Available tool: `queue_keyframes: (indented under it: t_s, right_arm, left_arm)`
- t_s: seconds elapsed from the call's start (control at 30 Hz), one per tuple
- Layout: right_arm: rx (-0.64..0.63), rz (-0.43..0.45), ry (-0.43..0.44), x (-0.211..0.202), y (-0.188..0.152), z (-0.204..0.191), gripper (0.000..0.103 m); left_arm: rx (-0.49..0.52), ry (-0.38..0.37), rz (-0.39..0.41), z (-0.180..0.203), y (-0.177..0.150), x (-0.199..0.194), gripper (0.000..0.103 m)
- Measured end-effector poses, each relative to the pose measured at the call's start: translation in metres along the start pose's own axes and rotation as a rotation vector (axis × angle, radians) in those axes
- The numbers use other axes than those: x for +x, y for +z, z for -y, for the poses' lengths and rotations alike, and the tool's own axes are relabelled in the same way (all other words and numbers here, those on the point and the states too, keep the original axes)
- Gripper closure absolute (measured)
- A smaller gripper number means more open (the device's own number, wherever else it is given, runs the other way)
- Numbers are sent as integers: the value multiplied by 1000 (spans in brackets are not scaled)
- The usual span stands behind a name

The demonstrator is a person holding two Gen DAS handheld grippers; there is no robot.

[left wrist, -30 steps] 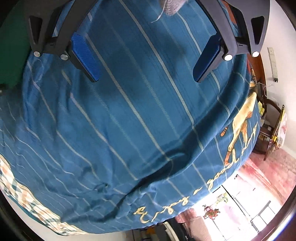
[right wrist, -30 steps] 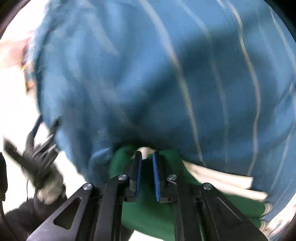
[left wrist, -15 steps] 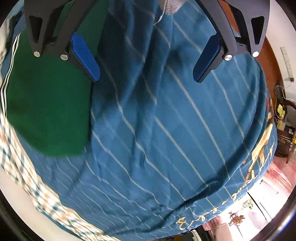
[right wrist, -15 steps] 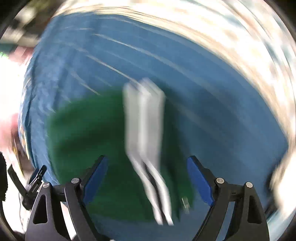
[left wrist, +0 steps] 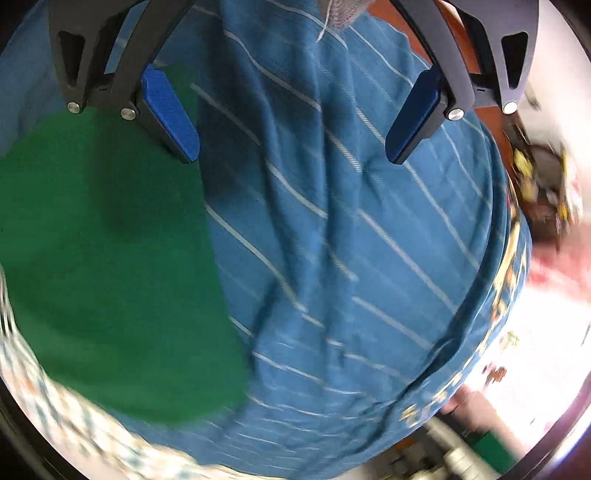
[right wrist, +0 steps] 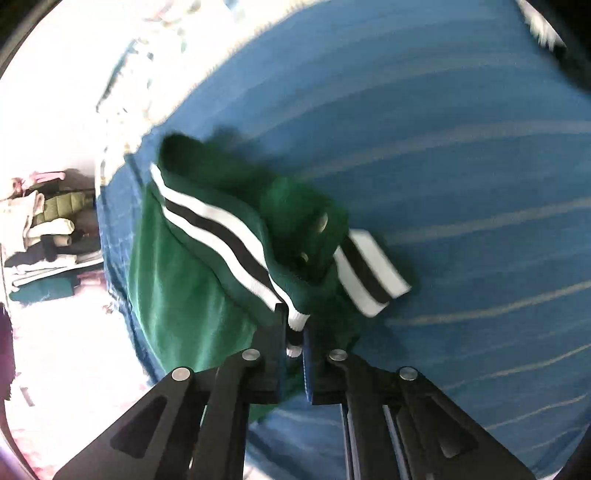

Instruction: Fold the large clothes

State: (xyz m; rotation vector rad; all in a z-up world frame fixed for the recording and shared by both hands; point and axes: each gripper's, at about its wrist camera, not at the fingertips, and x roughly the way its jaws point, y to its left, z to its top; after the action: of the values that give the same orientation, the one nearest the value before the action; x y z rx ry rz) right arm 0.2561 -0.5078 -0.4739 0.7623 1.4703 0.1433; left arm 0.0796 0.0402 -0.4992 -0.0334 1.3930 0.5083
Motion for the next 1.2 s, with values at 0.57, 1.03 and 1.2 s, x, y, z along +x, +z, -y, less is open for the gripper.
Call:
queue_keyframes:
  t_s: [0.57, 1.03, 1.2]
  right_arm:
    - [-452, -325, 121, 55, 88, 2, 1]
    - [-225, -403, 222, 94, 64, -4, 48]
    - [91, -365, 389, 55, -10, 60, 52]
  left_arm:
    - [-222, -70, -9, -47, 12, 6, 0]
    - [-234, -68, 27, -71, 24, 4, 0]
    - [-194, -168, 61, -83, 48, -14, 0]
